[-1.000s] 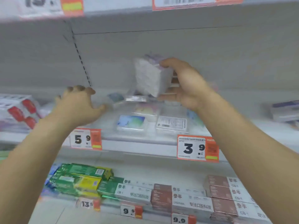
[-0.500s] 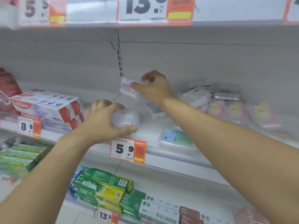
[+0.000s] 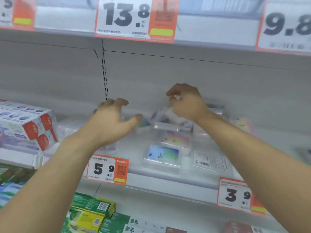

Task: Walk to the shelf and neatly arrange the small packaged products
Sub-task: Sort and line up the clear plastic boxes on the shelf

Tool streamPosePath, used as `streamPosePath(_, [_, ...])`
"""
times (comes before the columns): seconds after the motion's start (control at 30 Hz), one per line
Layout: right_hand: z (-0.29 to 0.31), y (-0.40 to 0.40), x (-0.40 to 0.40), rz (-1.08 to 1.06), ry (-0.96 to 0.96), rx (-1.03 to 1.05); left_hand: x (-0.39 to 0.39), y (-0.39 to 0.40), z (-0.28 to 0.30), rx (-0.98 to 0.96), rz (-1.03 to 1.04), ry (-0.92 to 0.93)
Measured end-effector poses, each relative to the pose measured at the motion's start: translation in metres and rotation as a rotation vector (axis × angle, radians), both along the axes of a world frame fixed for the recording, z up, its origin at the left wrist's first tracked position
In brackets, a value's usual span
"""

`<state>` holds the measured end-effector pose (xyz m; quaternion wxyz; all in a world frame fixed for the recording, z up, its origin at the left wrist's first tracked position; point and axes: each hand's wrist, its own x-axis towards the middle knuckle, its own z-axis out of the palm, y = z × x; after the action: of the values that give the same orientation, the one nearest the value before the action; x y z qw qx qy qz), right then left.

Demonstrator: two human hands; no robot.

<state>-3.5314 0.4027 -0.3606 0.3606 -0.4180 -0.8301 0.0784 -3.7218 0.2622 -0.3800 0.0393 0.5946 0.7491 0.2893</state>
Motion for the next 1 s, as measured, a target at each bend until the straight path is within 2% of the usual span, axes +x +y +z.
streamPosePath(0.07, [0.003, 0.026, 0.03, -0.211, -0.155, -0.151, 0.024, 0.015, 0.0, 0.069, -0.057, -0.05])
streamPosePath(0.13, [0.0, 0.047, 0.058, -0.314, -0.206, -0.293, 0.049, 0.03, -0.002, 0.096, -0.114, -0.061])
streamPosePath(0.27, [-0.01, 0.069, 0.096, -0.176, -0.269, -0.461, 0.096, 0.063, -0.008, 0.12, -0.246, -0.052])
streamPosePath(0.37, [-0.01, 0.074, 0.11, -0.123, -0.348, -0.484, 0.118, 0.085, -0.012, 0.087, -0.301, 0.025])
streamPosePath(0.5, [0.015, 0.078, 0.129, -0.034, -0.079, -0.594, 0.125, 0.105, -0.022, -0.025, -0.331, 0.124])
streamPosePath(0.57, [0.026, 0.079, 0.142, -0.101, -0.097, -0.562, 0.124, 0.109, -0.023, 0.001, -0.293, 0.146])
streamPosePath(0.67, [0.024, 0.082, 0.151, -0.208, -0.335, -0.536, 0.121, 0.11, -0.019, 0.033, -0.278, 0.098])
streamPosePath(0.8, [0.012, 0.087, 0.142, -0.185, -0.526, -0.594, 0.118, 0.106, -0.017, 0.011, -0.326, 0.024])
streamPosePath(0.9, [0.011, 0.092, 0.136, -0.208, -0.554, -0.56, 0.112, 0.101, -0.015, 0.011, -0.35, -0.018])
streamPosePath(1.0, [0.006, 0.098, 0.139, -0.233, -0.476, -0.514, 0.104, 0.099, -0.01, 0.025, -0.329, -0.048])
